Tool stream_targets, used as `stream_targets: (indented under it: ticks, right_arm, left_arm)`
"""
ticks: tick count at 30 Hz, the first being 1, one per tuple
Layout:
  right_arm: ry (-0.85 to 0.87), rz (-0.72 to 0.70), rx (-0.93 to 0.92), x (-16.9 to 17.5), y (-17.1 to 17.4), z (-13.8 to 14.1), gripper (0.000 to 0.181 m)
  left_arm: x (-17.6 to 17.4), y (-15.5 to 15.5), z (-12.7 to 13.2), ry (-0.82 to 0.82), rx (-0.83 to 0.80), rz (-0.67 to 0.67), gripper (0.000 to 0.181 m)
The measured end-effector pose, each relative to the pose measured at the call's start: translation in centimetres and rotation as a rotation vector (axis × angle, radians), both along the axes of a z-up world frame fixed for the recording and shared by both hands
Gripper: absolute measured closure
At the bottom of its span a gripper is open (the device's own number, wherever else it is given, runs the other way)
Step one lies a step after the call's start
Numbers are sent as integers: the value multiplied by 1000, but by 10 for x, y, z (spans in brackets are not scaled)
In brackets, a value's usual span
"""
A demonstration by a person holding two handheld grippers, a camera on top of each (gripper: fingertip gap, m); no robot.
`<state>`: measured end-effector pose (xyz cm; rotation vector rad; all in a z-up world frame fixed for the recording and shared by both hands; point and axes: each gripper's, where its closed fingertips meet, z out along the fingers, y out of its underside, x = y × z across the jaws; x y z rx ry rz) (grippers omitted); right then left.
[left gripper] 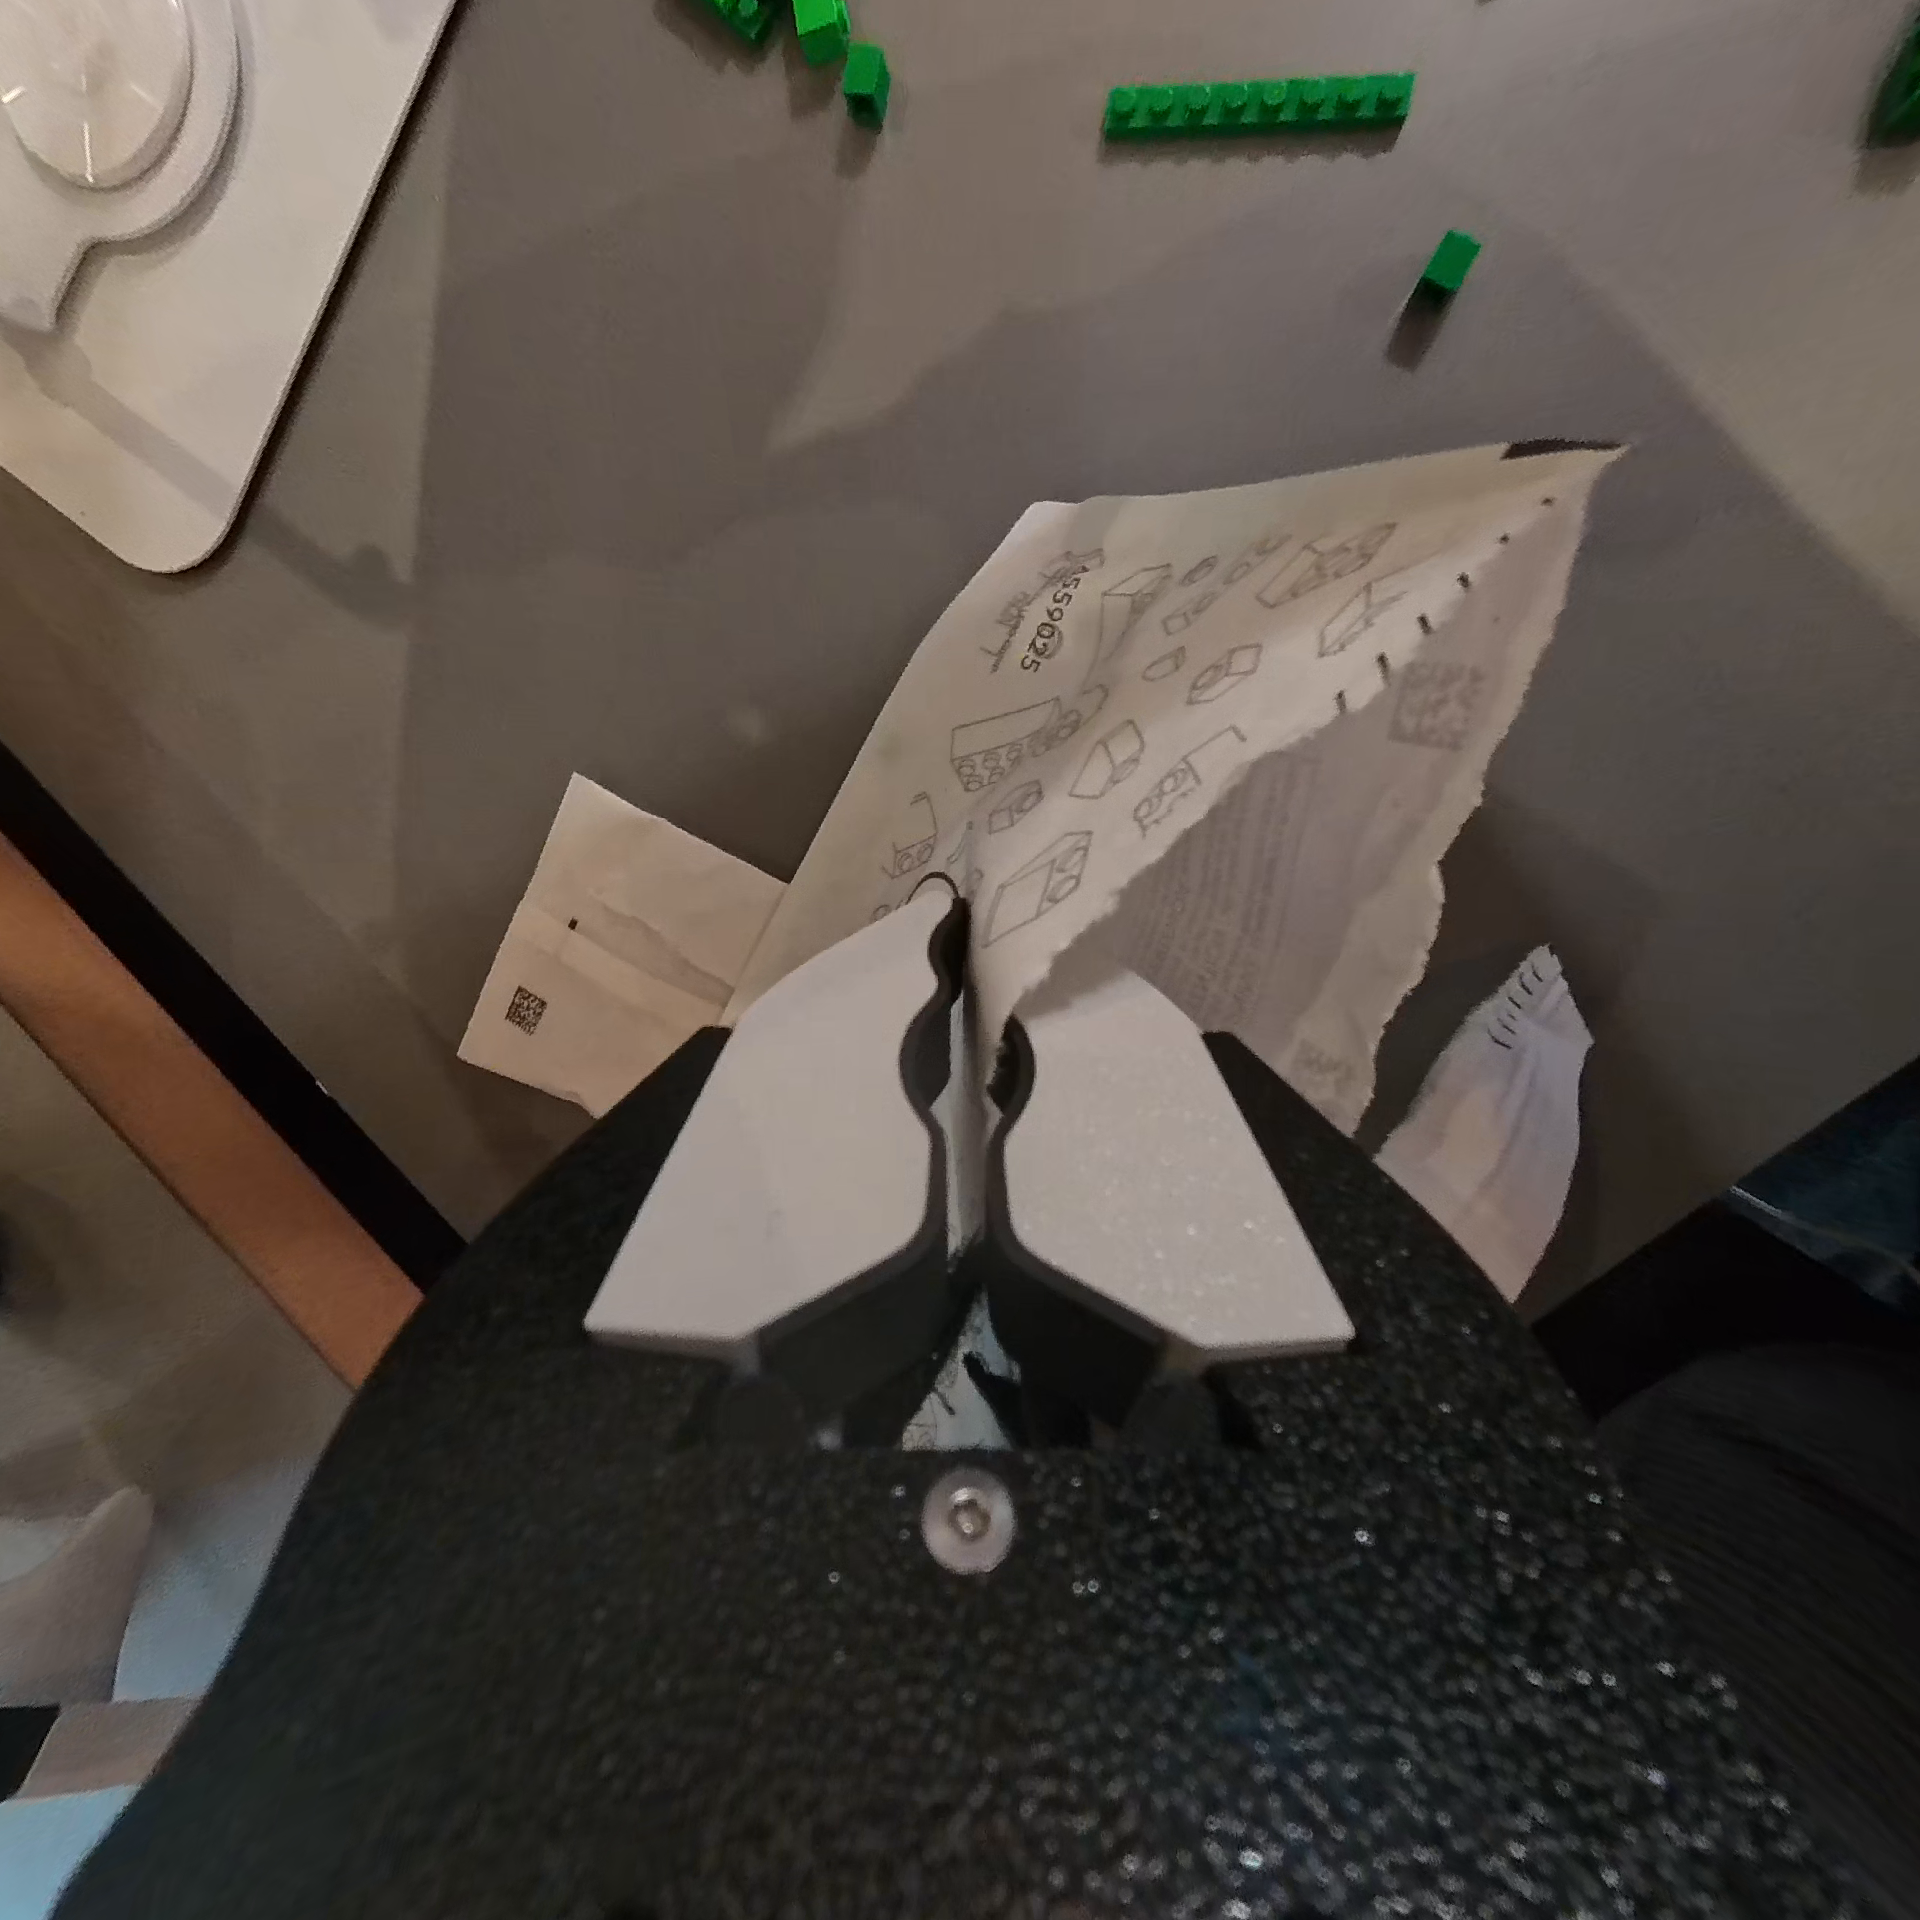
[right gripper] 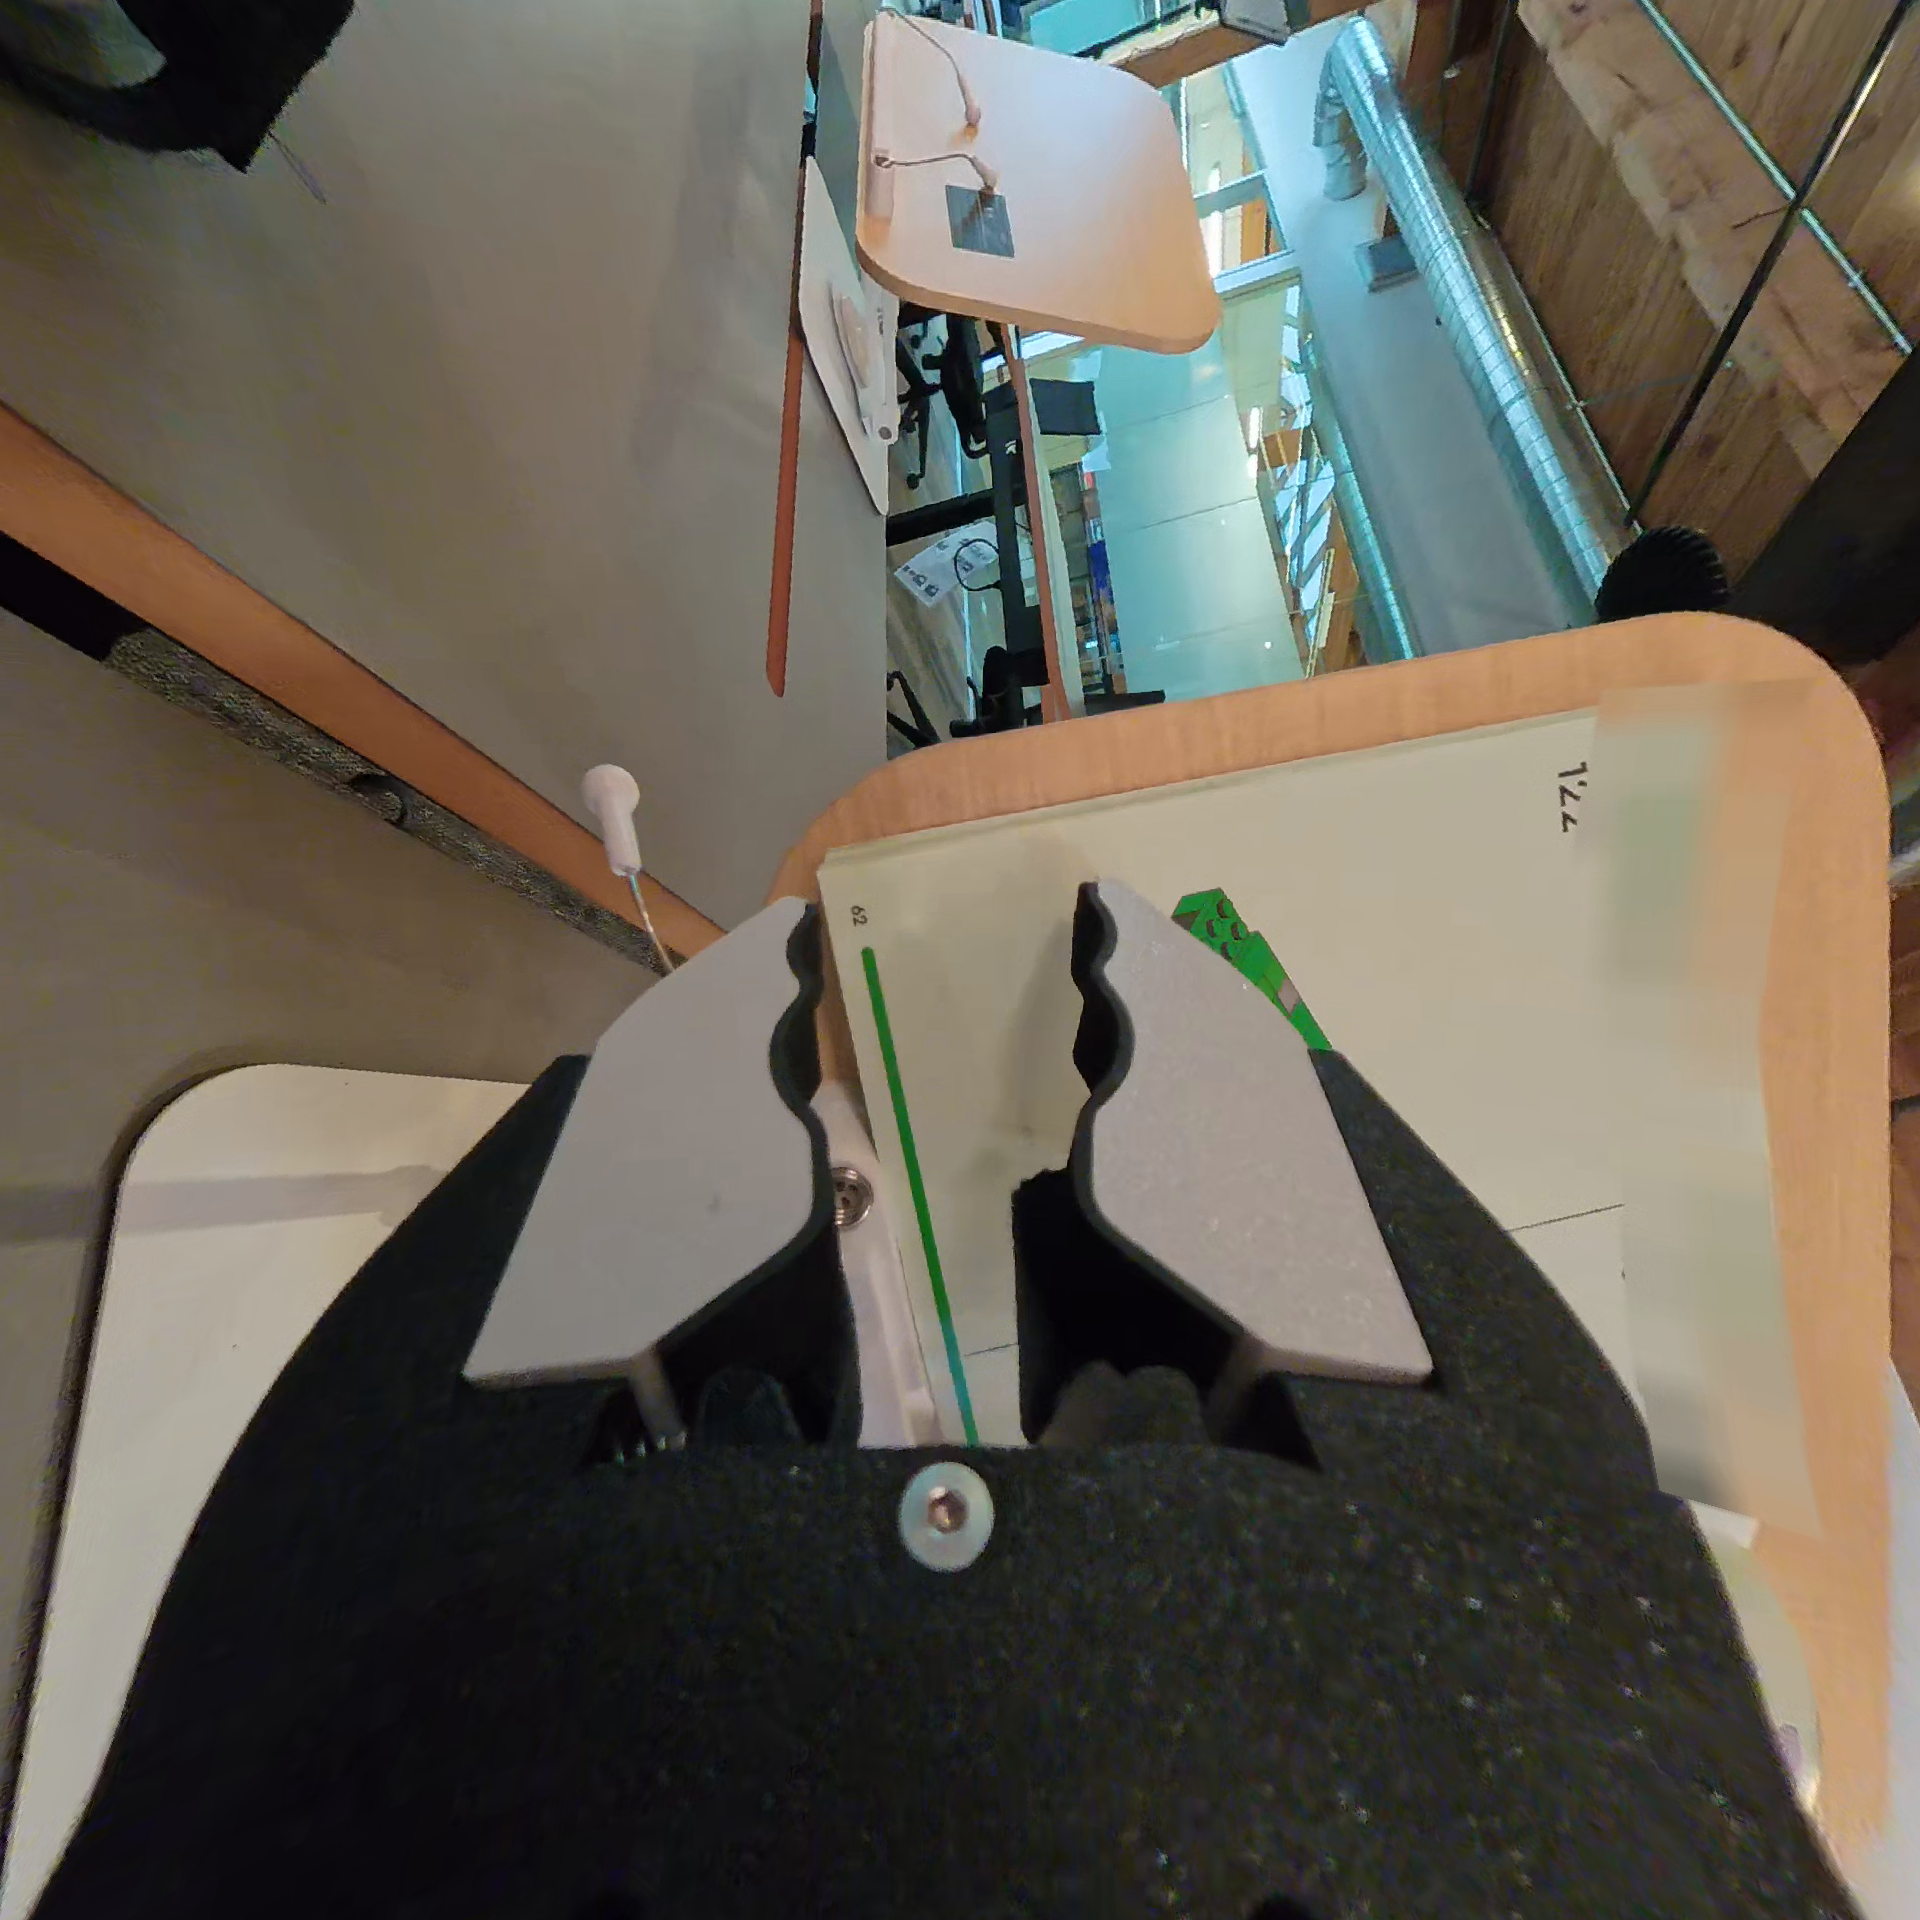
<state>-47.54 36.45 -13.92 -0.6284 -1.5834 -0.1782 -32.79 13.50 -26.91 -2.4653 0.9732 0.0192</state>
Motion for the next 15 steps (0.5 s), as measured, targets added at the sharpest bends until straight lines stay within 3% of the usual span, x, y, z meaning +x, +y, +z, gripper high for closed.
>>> stream_targets:
  ticks: [12, 15]
  right_arm:
    - [34, -4, 4, 7, 0, 8, 140]
    - [59, 14, -13, 11, -6, 10, 152]
  left_arm:
    - [3, -1, -1, -11, -9, -10, 181]
    - [4, -1, -1, -14, -10, -14, 181]
